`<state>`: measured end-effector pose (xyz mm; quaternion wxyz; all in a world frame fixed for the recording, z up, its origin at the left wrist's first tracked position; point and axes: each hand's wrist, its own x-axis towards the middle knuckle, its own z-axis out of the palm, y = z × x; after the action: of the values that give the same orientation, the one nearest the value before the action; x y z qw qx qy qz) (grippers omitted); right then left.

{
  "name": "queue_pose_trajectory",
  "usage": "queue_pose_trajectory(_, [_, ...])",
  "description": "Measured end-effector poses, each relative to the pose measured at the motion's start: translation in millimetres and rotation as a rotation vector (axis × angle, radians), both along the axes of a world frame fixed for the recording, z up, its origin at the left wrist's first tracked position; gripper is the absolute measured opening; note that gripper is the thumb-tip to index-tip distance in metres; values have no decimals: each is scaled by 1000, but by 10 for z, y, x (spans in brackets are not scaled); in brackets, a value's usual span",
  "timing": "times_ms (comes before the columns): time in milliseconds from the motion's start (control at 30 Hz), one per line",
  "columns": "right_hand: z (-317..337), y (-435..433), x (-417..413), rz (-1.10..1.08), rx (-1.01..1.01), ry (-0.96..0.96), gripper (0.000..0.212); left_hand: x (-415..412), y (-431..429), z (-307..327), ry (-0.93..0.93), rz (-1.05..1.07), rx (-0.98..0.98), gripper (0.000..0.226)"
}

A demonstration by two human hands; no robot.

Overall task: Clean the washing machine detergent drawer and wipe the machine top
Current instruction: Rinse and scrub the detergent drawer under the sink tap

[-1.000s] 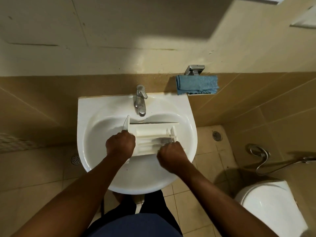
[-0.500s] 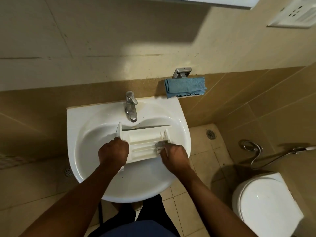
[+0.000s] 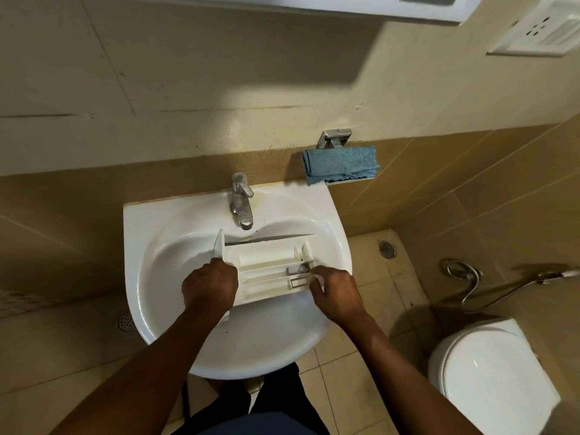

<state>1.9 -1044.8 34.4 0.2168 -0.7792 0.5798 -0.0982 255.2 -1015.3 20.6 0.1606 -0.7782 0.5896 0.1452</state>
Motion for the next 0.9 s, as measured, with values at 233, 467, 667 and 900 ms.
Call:
queue_pose_trajectory(233, [-145,268,204,145,66,260,47,-2,-4,89,-7,40,-14,16])
queue_pose_trajectory(467, [-139,281,354,181,-29,220,42,33,-11,15,22,9,31,9])
queue_pose_trajectory(667, [-130,46,209,31,-13,117,29,32,15,-49,50,12,-1,8])
queue_pose_trajectory(900, [-128,-37,130,63,92,81,19,151,-89,-149,459,362,-90,36])
